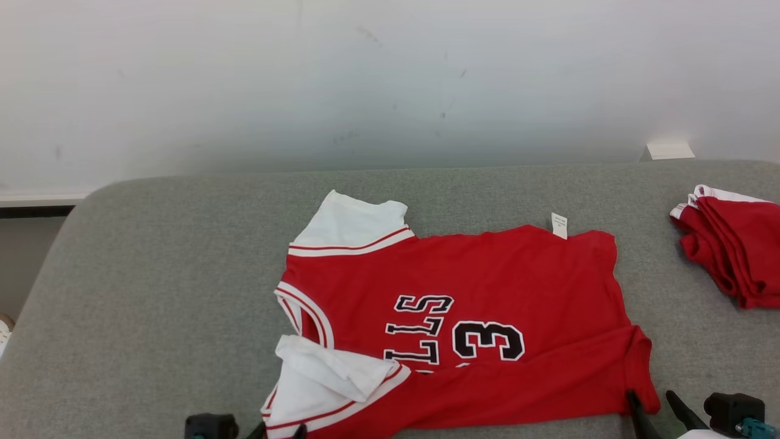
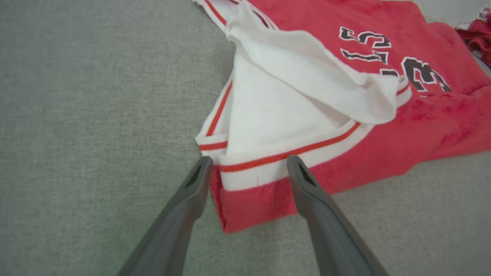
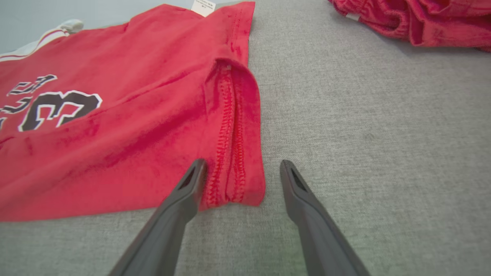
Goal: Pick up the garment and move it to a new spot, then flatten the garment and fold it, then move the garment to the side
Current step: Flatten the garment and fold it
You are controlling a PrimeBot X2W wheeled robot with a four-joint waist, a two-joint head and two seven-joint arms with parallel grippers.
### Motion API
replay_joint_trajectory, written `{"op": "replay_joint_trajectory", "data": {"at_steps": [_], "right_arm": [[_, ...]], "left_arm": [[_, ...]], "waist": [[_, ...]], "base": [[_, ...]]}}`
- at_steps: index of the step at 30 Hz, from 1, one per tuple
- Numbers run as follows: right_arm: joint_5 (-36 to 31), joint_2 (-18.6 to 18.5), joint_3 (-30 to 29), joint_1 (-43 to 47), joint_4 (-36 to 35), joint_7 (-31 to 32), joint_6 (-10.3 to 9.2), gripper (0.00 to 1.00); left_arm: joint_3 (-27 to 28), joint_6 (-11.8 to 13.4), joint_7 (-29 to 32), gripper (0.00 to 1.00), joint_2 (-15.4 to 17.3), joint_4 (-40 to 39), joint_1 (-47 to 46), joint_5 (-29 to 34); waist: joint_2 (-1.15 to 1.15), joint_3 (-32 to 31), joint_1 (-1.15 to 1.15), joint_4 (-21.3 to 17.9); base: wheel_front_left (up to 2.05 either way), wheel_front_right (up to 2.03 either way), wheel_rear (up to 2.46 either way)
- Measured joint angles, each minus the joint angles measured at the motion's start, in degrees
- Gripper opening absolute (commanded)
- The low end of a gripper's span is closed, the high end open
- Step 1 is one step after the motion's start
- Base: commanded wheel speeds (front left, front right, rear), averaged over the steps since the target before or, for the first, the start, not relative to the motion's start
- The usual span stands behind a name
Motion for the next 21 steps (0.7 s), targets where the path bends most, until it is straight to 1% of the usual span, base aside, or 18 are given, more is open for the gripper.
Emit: {"op": "replay_joint_trajectory", "data": {"at_steps": [5, 9, 10, 11, 12, 13, 14, 15, 18, 21], "right_arm": [[-0.51, 0.45, 0.71, -1.91, 3.39, 0.78, 0.0, 1.0], [-0.48, 0.8, 2.03, -3.0, 5.11, 1.24, 0.0, 1.0], [-0.31, 0.81, 2.48, -3.21, 5.46, 1.38, 0.0, 0.95], [-0.02, 0.82, 2.85, -3.36, 5.77, 1.4, 0.0, 0.49], [0.34, 0.79, 3.19, -3.55, 5.97, 1.38, 0.0, 0.29], [0.58, 0.8, 3.52, -3.75, 6.15, 1.35, 0.0, 0.16], [0.79, 0.8, 3.86, -3.97, 6.26, 1.08, 0.0, 0.0], [1.07, 0.82, 4.26, -4.1, 6.39, 1.02, 0.01, 0.0], [1.88, 0.55, 4.98, -4.24, 6.69, 0.38, 0.01, 0.0], [3.03, -0.57, 5.57, -4.26, 5.69, 0.12, 0.01, 0.0]], "left_arm": [[-0.49, -0.04, 2.86, 1.0, -0.52, 3.05, -0.54, -0.92], [-0.71, -0.83, 4.27, 1.0, -0.67, 4.09, -1.35, -1.78], [-0.71, -1.12, 4.43, 1.0, -0.68, 4.33, -1.57, -2.05], [-0.74, -1.29, 4.86, 0.99, -0.69, 4.63, -1.79, -2.15], [-0.86, -1.59, 5.17, 0.74, -0.69, 5.0, -2.05, -2.22], [-0.9, -1.81, 5.35, 0.47, -0.71, 5.25, -2.39, -2.34], [-0.89, -2.09, 5.43, 0.2, -0.76, 5.53, -2.68, -2.49], [-0.97, -2.36, 5.63, 0.0, -0.86, 5.72, -2.9, -2.5], [-1.2, -2.83, 6.02, 0.0, -0.92, 5.9, -3.2, -2.75], [-1.15, -2.98, 6.55, 0.0, -0.14, 4.9, -3.44, -2.9]], "waist": [[0.0, 0.06, 0.0, -0.32], [0.0, 0.07, 0.0, -0.34], [0.0, 0.07, 0.0, -0.32], [0.0, 0.06, 0.0, -0.3], [0.0, 0.05, 0.0, -0.27], [0.0, 0.02, 0.0, -0.25], [0.0, -0.03, 0.0, -0.24], [0.0, -0.12, 0.0, -0.23], [0.0, -0.44, 0.0, -0.24], [0.0, -0.94, 0.0, -0.16]], "base": [[0.0, 0.0, 0.0], [0.0, 0.0, 0.0], [0.0, 0.0, 0.0], [0.0, 0.0, 0.0], [0.0, 0.0, 0.0], [0.0, 0.0, 0.0], [0.0, 0.0, 0.0], [0.0, 0.0, 0.0], [0.0, 0.0, 0.0], [0.0, 0.0, 0.0]]}}
